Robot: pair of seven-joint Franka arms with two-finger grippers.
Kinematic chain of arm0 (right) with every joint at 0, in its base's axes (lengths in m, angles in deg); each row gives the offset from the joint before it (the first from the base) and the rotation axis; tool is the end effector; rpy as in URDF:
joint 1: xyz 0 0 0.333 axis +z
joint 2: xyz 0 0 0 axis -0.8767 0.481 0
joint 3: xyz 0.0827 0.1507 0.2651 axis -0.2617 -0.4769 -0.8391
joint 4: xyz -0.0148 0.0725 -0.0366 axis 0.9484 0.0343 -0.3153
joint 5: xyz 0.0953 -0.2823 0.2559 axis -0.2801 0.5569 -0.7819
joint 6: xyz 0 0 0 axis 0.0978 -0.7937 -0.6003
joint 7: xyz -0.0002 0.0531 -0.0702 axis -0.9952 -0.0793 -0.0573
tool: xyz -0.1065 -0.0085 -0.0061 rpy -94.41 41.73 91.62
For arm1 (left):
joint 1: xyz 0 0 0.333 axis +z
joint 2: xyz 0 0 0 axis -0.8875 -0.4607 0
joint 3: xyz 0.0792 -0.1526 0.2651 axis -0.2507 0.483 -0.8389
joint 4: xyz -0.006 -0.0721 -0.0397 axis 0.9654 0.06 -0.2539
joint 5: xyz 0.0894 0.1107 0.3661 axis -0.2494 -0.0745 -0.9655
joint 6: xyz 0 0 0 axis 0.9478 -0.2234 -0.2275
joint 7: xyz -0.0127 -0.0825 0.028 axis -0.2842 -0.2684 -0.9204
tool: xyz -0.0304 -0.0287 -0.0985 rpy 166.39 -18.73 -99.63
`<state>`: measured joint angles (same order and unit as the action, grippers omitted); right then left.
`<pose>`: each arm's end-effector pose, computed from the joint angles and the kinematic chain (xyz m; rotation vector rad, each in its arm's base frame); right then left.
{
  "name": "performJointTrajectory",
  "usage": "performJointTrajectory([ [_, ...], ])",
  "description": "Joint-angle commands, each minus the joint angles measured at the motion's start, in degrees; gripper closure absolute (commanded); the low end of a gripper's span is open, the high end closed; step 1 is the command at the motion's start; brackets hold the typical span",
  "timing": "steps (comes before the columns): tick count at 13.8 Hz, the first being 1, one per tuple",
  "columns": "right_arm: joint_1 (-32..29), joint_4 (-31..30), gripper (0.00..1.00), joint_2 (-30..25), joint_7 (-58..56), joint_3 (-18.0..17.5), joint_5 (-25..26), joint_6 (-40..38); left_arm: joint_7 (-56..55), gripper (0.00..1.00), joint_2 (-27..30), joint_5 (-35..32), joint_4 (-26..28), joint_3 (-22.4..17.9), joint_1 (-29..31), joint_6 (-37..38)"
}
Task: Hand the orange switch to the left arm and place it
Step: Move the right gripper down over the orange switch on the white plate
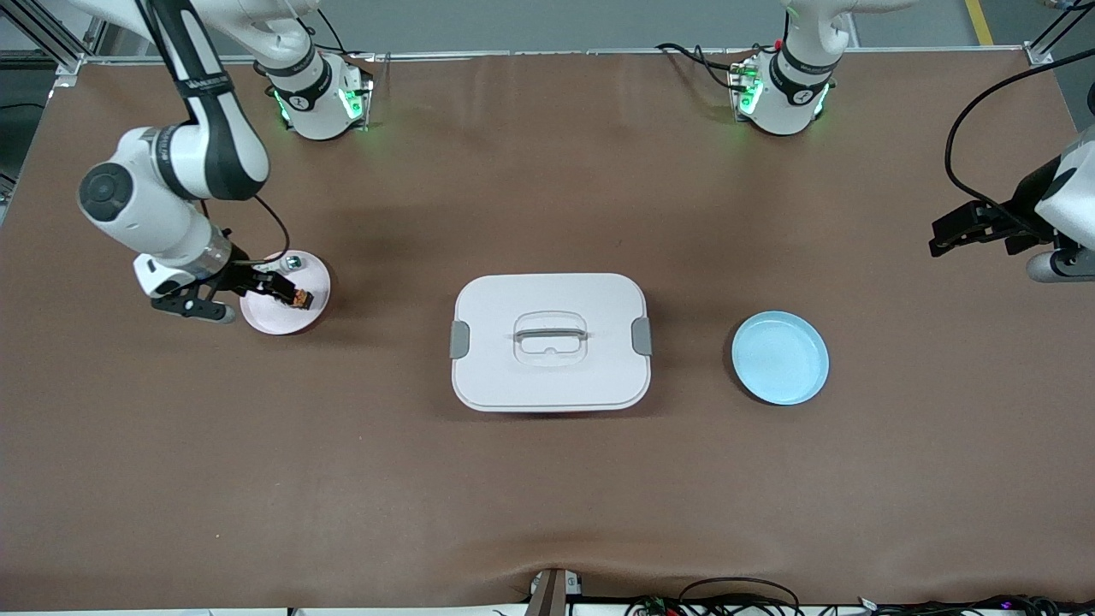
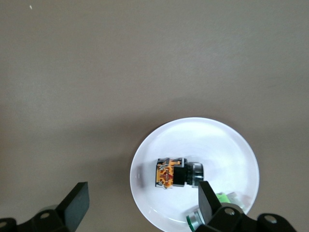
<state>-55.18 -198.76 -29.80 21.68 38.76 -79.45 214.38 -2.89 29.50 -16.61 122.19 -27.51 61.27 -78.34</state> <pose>0.5011 0.0238 0.2999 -3.0816 0.2956 -0.0208 0.5717 -0.0155 0.5987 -3.1360 -0.0122 0.0684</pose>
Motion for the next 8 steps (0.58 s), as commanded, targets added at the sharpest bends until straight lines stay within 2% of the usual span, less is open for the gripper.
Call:
performJointTrajectory([
  [1,0.3,-3.0,0.00,-1.7,1.1,0.4,3.2,2.4,1.0,0.00,-0.4,-0.1,-1.1,-0.2,0.1,1.0],
  [6,0.0,-5.0,0.00,1.6,7.6,0.4,10.4,7.2,1.0,0.00,-0.4,-0.1,-1.1,-0.2,0.1,1.0],
  [8,-0.4,-5.3,0.00,3.6,10.9,0.4,10.8,8.6,1.0,0.00,-0.4,-0.1,-1.1,-0.2,0.1,1.1],
])
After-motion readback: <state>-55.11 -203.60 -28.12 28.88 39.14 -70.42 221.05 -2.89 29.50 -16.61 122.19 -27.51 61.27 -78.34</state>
